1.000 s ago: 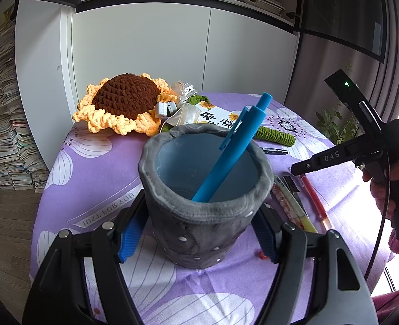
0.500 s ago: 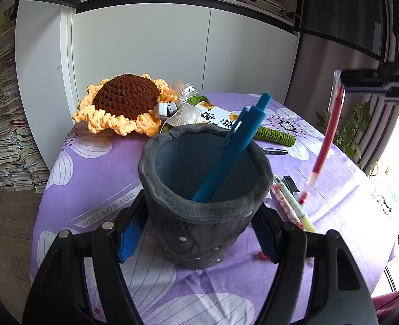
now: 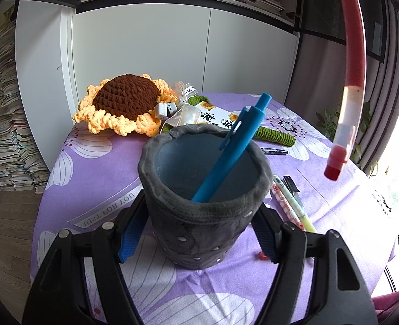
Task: Organize stationery
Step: 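Carry the red pen with the right gripper and drop it into the holder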
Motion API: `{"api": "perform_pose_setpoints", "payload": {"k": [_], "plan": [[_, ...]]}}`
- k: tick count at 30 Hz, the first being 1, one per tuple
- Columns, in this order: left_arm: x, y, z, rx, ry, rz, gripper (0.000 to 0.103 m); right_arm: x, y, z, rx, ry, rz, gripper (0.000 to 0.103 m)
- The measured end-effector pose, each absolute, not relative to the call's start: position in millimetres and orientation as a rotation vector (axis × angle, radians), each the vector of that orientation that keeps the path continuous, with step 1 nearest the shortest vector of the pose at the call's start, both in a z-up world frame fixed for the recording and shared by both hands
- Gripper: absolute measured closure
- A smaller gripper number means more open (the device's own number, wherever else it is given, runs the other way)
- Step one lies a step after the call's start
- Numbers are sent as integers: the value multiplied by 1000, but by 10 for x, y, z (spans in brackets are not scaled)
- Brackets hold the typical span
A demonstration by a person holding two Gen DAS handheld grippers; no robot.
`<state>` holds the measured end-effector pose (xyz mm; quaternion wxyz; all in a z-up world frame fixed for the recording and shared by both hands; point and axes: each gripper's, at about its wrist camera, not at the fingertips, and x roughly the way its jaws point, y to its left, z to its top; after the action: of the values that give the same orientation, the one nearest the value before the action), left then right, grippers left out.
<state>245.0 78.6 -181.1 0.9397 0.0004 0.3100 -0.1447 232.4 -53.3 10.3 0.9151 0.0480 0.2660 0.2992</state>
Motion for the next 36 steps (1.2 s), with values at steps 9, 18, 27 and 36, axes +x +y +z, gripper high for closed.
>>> {"api": "perform_pose_setpoints", "payload": {"k": [9,18,27,36], "plan": [[2449,785,-1811,1,633,-295,32,2516,-480,-45,128,575,624,92],[2449,784,-1811,1,633,-295,32,2586,-342,-347,53,668,615,92],[2465,780,-1811,0,632,-295,32,2710,-242,-705,23,792,601,92],[2465,780,-1811,1,632,-295,32,2770,-748,-769,80,800,468,92]]}}
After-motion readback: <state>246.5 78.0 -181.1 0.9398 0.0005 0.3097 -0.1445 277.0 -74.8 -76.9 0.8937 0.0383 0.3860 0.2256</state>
